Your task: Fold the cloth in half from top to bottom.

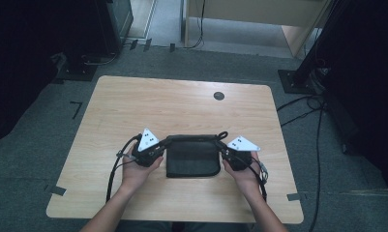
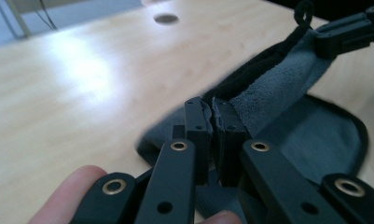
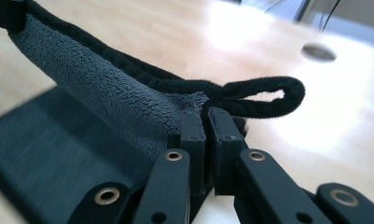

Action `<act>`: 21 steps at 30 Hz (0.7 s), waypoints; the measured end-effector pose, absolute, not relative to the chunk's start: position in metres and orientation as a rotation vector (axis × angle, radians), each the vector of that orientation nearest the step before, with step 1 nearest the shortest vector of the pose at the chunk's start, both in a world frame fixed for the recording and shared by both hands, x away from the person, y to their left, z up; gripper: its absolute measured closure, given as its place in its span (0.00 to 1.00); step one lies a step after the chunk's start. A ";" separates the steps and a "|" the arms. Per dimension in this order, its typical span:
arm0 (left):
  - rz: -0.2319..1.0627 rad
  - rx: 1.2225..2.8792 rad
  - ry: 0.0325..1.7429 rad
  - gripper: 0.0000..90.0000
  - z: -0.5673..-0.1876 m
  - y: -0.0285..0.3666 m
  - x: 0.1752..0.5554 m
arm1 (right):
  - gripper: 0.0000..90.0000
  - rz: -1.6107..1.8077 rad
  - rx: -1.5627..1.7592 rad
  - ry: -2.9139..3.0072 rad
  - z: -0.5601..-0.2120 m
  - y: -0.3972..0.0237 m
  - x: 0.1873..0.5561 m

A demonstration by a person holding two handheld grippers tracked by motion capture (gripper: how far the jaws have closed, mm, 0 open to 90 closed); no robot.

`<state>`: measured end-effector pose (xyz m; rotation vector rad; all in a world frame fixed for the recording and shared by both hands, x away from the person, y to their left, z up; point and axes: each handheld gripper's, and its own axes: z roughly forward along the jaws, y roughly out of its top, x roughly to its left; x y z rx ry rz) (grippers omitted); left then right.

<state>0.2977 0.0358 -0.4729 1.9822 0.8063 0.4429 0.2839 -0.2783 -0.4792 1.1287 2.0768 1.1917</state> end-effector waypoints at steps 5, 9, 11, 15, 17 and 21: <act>0.370 2.017 0.840 0.96 -0.499 0.035 0.281 | 0.94 1.170 1.174 2.167 -0.503 -0.281 0.268; 0.349 2.007 0.861 0.96 -0.509 0.037 0.273 | 0.90 1.189 1.221 2.186 -0.506 -0.285 0.263; 0.340 2.012 0.854 0.95 -0.508 0.038 0.271 | 0.89 1.181 1.235 2.194 -0.507 -0.288 0.260; 0.331 2.024 0.840 0.95 -0.510 0.040 0.266 | 0.89 1.191 1.256 2.212 -0.509 -0.294 0.254; 0.327 2.026 0.841 0.93 -0.510 0.040 0.263 | 0.85 1.177 1.255 2.237 -0.509 -0.296 0.252; 0.286 2.024 0.852 0.87 -0.510 0.044 0.261 | 0.77 1.153 1.269 2.268 -0.509 -0.301 0.250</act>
